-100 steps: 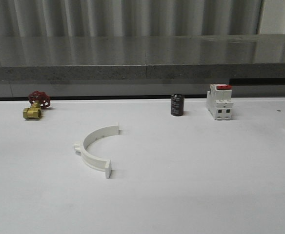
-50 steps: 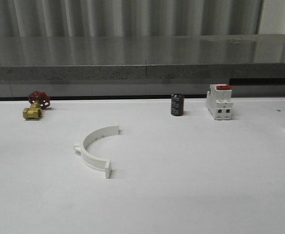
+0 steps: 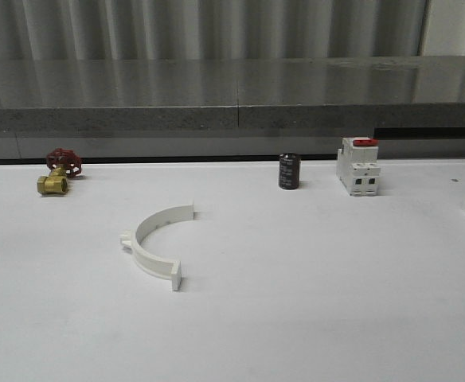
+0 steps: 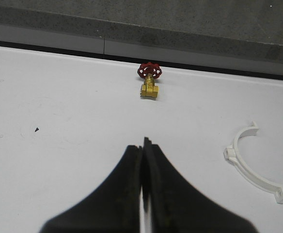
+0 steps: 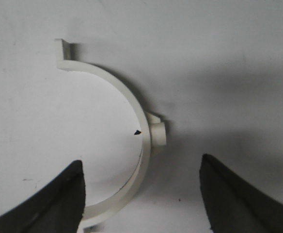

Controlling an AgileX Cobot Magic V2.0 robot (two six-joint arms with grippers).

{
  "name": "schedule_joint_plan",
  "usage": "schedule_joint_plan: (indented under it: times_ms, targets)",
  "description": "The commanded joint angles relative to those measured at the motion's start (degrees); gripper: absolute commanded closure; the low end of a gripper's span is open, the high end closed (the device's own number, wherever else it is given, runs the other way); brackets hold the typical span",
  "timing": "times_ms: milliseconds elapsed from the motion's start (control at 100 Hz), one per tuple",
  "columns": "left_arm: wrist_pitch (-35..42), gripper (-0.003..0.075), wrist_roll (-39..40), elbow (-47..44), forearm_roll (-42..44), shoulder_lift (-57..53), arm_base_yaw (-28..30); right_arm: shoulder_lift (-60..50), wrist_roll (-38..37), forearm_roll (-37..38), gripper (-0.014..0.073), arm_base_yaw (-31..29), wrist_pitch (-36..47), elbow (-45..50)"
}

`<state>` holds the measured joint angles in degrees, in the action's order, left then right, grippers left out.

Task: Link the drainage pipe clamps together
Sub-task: 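Grasp the second white clamp half with the right gripper and lift it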

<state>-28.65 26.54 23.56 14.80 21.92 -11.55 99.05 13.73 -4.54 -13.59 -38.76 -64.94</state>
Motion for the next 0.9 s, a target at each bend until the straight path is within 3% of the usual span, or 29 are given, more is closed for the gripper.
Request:
schedule_joint_plan:
  times_ms: [0, 600, 890]
  targets:
    - [4.1, 0.0741, 0.0, 1.5, 0.4, 0.3, 0.2, -0.1, 1.1, -0.7, 0.0085, -0.5, 3.4, -1.8]
    - [4.1, 0.0741, 0.0, 1.5, 0.4, 0.3, 0.2, 6.0, 1.2, -0.7, 0.0092, -0.5, 6.2, -2.0]
    - [4.1, 0.0741, 0.0, 1.5, 0.4, 0.3, 0.2, 6.0, 1.2, -0.7, 0.0349, -0.5, 5.7, -2.0]
